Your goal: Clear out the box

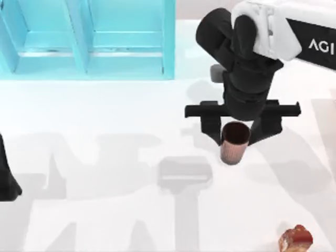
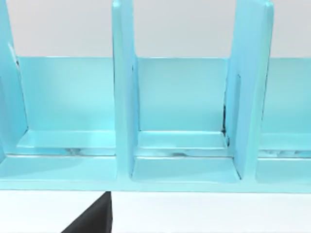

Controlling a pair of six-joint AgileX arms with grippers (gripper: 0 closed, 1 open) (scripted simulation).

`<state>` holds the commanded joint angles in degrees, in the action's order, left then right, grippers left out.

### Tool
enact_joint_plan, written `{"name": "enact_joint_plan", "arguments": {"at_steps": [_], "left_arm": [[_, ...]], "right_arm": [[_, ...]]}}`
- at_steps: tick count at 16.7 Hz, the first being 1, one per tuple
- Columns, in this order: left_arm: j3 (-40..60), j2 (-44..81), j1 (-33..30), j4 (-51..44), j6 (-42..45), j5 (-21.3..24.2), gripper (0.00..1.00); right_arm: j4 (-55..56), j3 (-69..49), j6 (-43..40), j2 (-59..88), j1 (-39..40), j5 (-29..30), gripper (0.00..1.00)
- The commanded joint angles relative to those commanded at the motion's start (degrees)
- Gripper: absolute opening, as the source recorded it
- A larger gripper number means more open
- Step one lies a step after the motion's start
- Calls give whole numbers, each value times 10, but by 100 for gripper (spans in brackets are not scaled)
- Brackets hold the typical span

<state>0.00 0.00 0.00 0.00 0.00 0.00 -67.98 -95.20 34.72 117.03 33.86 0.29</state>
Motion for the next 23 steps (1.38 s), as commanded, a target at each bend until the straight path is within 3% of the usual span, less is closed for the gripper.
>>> {"name": "enact_joint_plan", "arguments": {"at_steps": [20,23], "left_arm": [[0,0,0,0,0,0,100],[0,0,0,0,0,0,100]], "right_arm": [[97,74,9,22,9,0,0],[97,74,9,22,9,0,23]]}}
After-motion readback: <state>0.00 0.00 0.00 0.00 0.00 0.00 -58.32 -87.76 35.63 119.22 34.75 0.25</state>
